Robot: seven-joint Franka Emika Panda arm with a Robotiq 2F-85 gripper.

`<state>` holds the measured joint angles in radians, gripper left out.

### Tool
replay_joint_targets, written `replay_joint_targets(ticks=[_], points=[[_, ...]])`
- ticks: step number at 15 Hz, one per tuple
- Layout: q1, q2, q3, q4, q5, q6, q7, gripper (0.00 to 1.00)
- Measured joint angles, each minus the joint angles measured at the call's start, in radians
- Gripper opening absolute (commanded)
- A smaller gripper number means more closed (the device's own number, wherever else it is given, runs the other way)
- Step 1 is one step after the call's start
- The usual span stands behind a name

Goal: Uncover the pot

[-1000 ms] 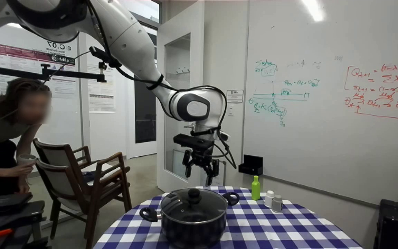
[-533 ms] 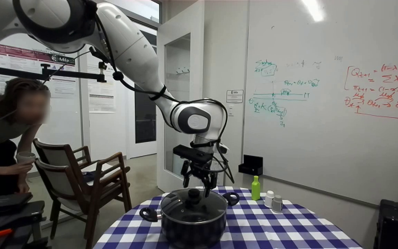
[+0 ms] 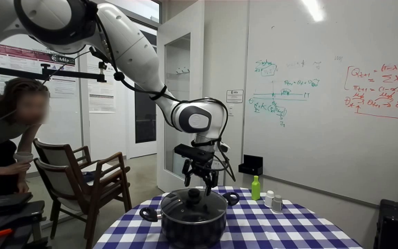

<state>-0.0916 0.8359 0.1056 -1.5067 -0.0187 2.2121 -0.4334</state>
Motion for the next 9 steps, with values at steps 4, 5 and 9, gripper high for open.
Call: replay_joint_targets(ticks=[4, 5, 9], points=[[0.006, 0.003, 0.000, 0.000, -0.015, 0.000, 0.000, 1.00], [0.007, 0.004, 0.000, 0.000, -0.018, 0.000, 0.000, 1.00], [0.008, 0.012, 0.000, -0.001, -0.022, -0.002, -0.001, 0.58]])
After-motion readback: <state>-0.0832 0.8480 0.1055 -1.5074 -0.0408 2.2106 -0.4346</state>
